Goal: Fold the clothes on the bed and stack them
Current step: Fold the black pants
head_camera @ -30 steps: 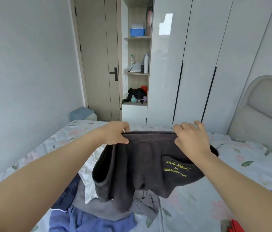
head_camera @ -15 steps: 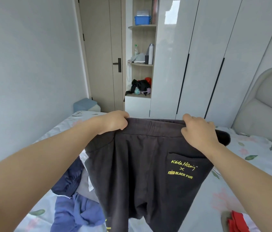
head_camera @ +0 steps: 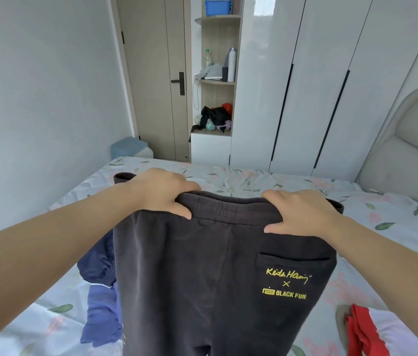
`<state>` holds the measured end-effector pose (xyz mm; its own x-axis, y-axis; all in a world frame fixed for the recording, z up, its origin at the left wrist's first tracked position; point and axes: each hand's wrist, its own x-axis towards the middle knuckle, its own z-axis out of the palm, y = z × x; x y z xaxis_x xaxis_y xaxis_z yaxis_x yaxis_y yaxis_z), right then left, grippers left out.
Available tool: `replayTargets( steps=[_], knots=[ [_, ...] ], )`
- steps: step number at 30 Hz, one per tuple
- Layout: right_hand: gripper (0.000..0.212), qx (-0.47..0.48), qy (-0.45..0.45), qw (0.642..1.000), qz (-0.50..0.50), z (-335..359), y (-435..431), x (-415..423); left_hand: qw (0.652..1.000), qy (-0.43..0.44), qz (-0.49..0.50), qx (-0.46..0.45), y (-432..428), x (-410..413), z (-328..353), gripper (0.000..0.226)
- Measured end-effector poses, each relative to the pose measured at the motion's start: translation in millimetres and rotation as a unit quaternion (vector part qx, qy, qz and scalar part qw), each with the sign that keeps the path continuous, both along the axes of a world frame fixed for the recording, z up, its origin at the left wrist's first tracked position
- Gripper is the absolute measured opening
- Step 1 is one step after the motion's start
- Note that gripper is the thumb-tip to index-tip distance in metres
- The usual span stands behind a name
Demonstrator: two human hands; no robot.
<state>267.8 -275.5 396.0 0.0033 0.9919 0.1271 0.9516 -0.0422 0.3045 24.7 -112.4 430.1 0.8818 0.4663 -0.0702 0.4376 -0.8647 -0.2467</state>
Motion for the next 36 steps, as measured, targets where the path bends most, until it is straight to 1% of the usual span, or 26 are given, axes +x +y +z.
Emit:
replayTargets(
  steps=[2,4,6,8,9,11,13,14,16,17,19,21,22,23,25,26,28,29,30,32,33,34,36],
  knots=[
    [0.044,0.011,-0.028,0.999,0.015,-3.4,0.7,2.9,1.0,-0.026,-0.002,-0.012,0.2,-1.5,-4.2,0.038],
    [0.032,0.05,-0.034,0.998,0.032,-5.9,1.0,5.5,0.997,-0.065,0.012,-0.049,2.2,-3.5,-7.6,0.031],
    [0.028,0.082,-0.011,0.996,0.033,-9.0,2.4,7.3,0.989,-0.094,0.012,-0.117,5.9,-5.5,-10.9,0.025],
    [0.029,0.084,0.013,0.996,0.017,-9.4,4.1,7.3,0.973,-0.128,0.016,-0.19,7.1,-8.1,-11.4,0.017],
    [0.03,0.082,0.035,0.996,0.007,-8.2,4.6,8.5,0.963,-0.155,0.022,-0.22,7.3,-9.6,-10.3,0.018],
    [0.03,0.066,0.109,0.992,-0.019,-1.6,3.5,9.2,0.939,-0.204,0.043,-0.275,6.7,-12.5,-8.3,0.022],
    [0.03,0.026,0.191,0.981,-0.033,2.6,3.3,9.2,0.925,-0.214,0.073,-0.306,8.4,-12.8,-10.2,0.017],
    [0.032,-0.004,0.225,0.974,-0.04,3.0,4.3,7.5,0.929,-0.197,0.095,-0.299,8.6,-11.5,-13.1,0.019],
    [0.036,-0.051,0.27,0.959,-0.064,-2.3,8.6,4.1,0.943,-0.157,0.135,-0.259,8.0,-3.4,-23.0,0.036],
    [0.037,-0.059,0.285,0.953,-0.081,-6.9,11.0,2.4,0.949,-0.148,0.15,-0.236,6.3,2.5,-28.8,0.041],
    [0.036,-0.046,0.306,0.943,-0.119,-14.8,14.8,-1.7,0.953,-0.16,0.179,-0.186,-0.9,15.8,-38.8,0.041],
    [0.033,-0.029,0.336,0.926,-0.168,-19.7,18.3,-7.5,0.943,-0.194,0.219,-0.162,-9.9,30.7,-45.0,0.039],
    [0.032,-0.022,0.37,0.908,-0.194,-21.1,19.7,-11.3,0.931,-0.217,0.241,-0.169,-14.3,38.3,-47.5,0.04],
    [0.031,-0.016,0.417,0.882,-0.218,-23.0,21.7,-13.8,0.916,-0.241,0.261,-0.187,-17.5,45.7,-50.0,0.041],
    [0.032,-0.01,0.526,0.813,-0.251,-25.4,24.2,-18.0,0.875,-0.296,0.293,-0.246,-24.0,57.6,-52.5,0.043],
    [0.031,-0.01,0.575,0.776,-0.259,-26.0,23.9,-20.1,0.848,-0.325,0.307,-0.286,-26.3,63.0,-53.3,0.043],
    [0.026,-0.018,0.662,0.702,-0.263,-25.3,21.2,-25.3,0.779,-0.372,0.323,-0.387,-30.1,71.8,-54.6,0.04],
    [0.025,-0.025,0.698,0.667,-0.259,-24.6,20.2,-28.1,0.737,-0.389,0.323,-0.449,-33.6,74.7,-54.6,0.036],
    [0.025,-0.029,0.724,0.639,-0.257,-23.8,19.5,-31.4,0.694,-0.399,0.319,-0.507,-38.5,76.9,-54.4,0.029],
    [0.025,-0.024,0.76,0.597,-0.258,-23.4,19.2,-36.0,0.632,-0.399,0.303,-0.591,-48.7,78.1,-53.2,0.018],
    [0.026,-0.018,0.772,0.58,-0.26,-23.1,19.2,-37.4,0.611,-0.393,0.293,-0.621,-53.0,77.7,-53.1,0.016],
    [0.026,-0.011,0.78,0.567,-0.263,-22.1,18.8,-38.7,0.597,-0.385,0.282,-0.645,-56.8,76.4,-53.3,0.013],
    [0.026,0.007,0.792,0.547,-0.271,-21.5,18.0,-39.0,0.585,-0.359,0.261,-0.679,-61.5,73.1,-53.2,0.009]
  ],
)
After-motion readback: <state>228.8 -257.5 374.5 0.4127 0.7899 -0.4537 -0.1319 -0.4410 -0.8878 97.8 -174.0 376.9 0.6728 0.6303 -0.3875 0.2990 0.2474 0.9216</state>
